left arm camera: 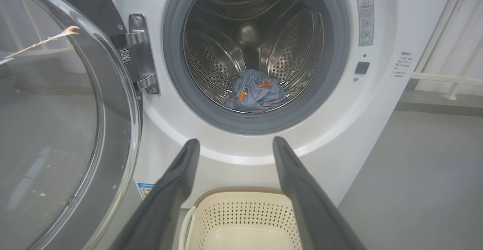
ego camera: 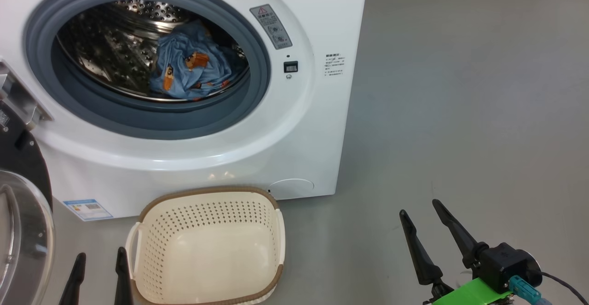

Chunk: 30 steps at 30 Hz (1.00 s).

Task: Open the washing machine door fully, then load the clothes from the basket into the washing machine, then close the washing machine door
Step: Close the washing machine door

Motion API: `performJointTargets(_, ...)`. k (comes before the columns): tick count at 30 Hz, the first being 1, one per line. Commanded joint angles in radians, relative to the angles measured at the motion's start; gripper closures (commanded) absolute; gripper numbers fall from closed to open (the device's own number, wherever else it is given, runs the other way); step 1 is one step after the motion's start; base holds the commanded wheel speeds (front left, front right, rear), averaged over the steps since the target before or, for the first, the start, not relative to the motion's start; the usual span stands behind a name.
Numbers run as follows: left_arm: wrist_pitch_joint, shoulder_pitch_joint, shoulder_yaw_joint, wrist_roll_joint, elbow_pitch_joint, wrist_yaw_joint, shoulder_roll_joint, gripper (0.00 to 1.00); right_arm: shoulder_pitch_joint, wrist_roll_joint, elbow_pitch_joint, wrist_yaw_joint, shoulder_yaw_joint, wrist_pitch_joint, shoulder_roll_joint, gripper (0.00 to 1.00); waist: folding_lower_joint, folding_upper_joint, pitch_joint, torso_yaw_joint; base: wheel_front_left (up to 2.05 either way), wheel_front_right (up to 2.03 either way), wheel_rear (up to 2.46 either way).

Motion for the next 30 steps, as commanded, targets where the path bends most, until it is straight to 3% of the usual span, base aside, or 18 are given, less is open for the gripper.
performJointTargets(1,-0.006,-0.042,0.034,-0.006,-0.022,0.005,0.006,0.0,-0.019,-0.014,-0.023,0.002,0.022,-0.012,-0.004,0.0,0.0,0.0,0.002,0.001,0.0,0.0,0.0)
performJointTargets(11,-0.006,-0.058,0.04,0.003,-0.026,0.029,0.006,0.0,-0.025,-0.01,-0.023,0.002,0.021,-0.012,-0.004,0.0,0.0,0.0,0.01,-0.002,-0.47,0.47,0.0)
performJointTargets(30,-0.006,-0.09,0.032,-0.002,-0.015,0.043,0.006,0.0,-0.032,-0.01,-0.02,0.002,0.016,-0.012,-0.002,0.0,0.0,0.0,0.019,0.007,-1.43,1.43,0.0)
